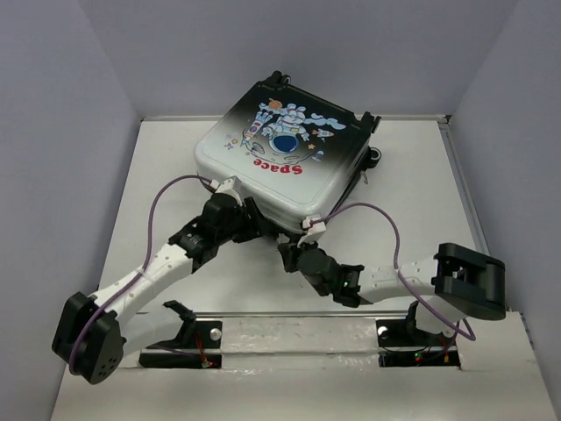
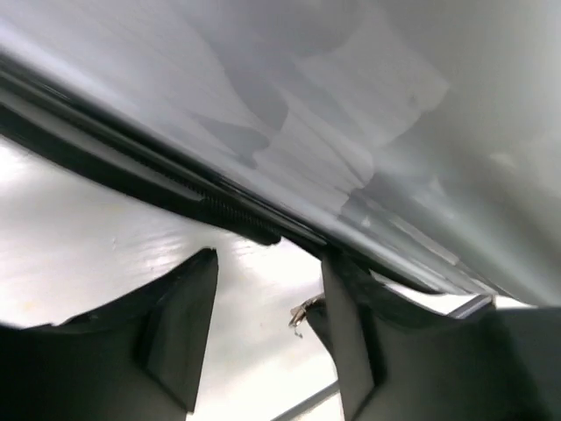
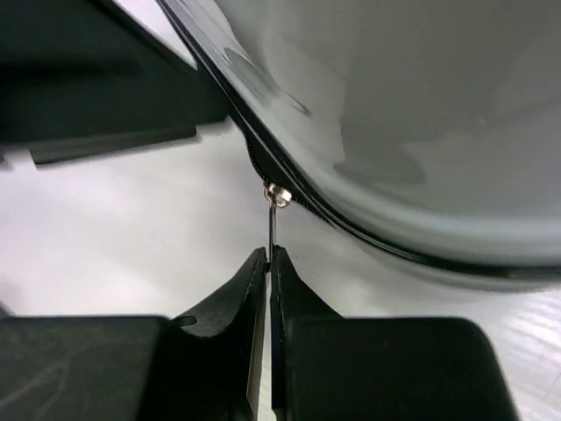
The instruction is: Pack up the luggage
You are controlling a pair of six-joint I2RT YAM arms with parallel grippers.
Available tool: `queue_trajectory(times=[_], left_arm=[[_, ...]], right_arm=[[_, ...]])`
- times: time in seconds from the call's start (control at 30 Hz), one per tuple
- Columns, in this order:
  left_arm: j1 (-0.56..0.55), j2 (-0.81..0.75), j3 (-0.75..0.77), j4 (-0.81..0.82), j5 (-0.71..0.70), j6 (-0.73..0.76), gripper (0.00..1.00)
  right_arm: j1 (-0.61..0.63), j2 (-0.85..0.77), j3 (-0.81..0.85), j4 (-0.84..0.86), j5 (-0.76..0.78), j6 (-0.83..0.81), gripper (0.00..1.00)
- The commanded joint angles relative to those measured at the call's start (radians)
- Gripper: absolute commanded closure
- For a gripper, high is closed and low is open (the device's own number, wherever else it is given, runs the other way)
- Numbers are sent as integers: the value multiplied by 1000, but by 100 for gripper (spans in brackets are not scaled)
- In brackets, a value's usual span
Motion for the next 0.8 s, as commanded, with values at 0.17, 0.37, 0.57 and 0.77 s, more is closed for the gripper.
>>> queue_trajectory(times=[0.17,0.37,0.57,0.77], left_arm=[[418,-218,374,-215,115,252,15],[662,56,551,-114,244,186,15],[739,383,746,-55,290,111,21],[752,698,950,-93,360,112,25]], right_arm=[[31,-260,-124,-293,-101,206,25],[-82,-496,-187,-566,-75,290,93],[-518,-598,-185,-591,-211,184,93],[-911,-428,-54,-447,-506,94,93]])
